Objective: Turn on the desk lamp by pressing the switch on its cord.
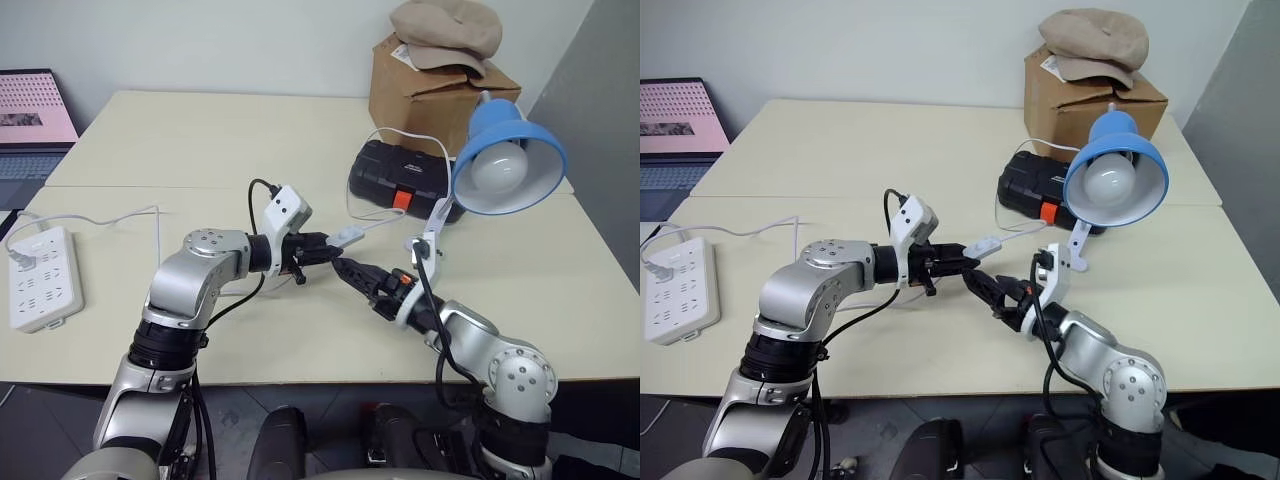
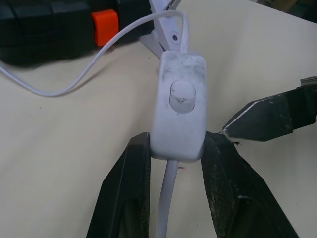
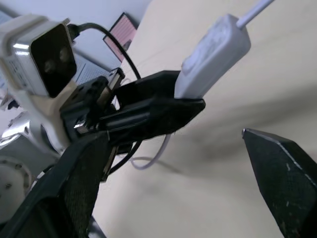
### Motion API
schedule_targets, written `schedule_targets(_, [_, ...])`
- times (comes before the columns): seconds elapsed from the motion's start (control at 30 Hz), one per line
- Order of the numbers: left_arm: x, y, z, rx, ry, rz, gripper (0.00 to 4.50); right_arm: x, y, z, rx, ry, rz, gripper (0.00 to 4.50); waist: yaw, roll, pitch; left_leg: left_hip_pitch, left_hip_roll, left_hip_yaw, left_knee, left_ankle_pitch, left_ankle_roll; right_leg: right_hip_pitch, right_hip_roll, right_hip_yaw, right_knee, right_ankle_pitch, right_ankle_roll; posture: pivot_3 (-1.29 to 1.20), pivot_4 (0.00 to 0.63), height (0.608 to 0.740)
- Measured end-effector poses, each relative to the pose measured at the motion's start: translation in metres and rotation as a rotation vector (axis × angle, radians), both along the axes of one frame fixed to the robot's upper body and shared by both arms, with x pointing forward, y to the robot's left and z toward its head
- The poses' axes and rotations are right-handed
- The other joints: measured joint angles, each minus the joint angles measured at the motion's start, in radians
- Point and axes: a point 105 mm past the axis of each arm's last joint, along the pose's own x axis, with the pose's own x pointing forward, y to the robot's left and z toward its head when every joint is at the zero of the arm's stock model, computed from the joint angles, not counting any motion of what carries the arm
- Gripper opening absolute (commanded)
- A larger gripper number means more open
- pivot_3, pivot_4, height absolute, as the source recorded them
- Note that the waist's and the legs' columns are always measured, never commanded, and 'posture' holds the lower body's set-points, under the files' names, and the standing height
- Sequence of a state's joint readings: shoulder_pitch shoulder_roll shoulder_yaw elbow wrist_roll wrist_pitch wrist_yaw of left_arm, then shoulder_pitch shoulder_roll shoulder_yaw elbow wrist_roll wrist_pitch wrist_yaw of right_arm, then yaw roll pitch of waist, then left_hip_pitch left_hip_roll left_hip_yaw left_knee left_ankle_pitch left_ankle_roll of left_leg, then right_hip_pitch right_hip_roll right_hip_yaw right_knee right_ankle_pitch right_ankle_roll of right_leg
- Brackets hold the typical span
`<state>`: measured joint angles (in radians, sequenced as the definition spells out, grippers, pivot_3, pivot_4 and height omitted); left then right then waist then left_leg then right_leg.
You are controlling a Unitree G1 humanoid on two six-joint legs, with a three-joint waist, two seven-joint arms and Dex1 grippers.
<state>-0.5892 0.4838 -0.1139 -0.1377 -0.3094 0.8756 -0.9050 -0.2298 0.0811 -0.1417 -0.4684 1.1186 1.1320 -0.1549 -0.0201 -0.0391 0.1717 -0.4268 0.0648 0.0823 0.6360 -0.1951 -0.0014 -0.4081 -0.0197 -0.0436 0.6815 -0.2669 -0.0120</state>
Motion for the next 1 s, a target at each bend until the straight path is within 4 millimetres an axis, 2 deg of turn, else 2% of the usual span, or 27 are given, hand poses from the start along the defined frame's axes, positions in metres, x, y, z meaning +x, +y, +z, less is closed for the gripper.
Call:
schedule_targets(0.3, [-0.001,0.002,-0.005,0.006,0.038,0.038,1.11,0.020,0.002,-0.003,0.061,0.076,-0.063,4.50,-0.005,0.000,0.000,0.000,0.000,0.000,-0.001,0.000,0.000,0.000,0.000,0.000,0.000,0.000,0.000,0.00,0.150,0.740])
schedule_targets(0.8, [-0.003,0.001,-0.001,0.011,0.018,0.035,1.11,0.032,0.008,-0.004,0.137,0.120,-0.089,4.50,-0.005,0.000,0.000,0.000,0.000,0.000,-0.002,0.000,0.000,-0.001,0.000,0.001,-0.001,0.000,0.000,0.00,0.150,0.740])
schedule_targets(0.93, [-0.003,0.002,-0.001,0.014,0.018,0.036,1.11,0.032,0.012,-0.003,0.149,0.124,-0.071,3.73,-0.005,0.000,0.000,0.000,0.000,0.001,-0.003,0.000,0.000,-0.001,0.000,0.001,-0.001,0.000,0.000,0.00,0.150,0.740])
schedule_targets(1.0, [-0.004,0.002,-0.001,0.015,0.019,0.035,1.11,0.031,0.013,-0.003,0.151,0.125,-0.066,3.13,-0.005,0.000,0.000,0.000,0.000,0.001,-0.003,0.000,0.000,-0.001,0.000,0.001,-0.001,0.000,0.000,0.00,0.150,0.740])
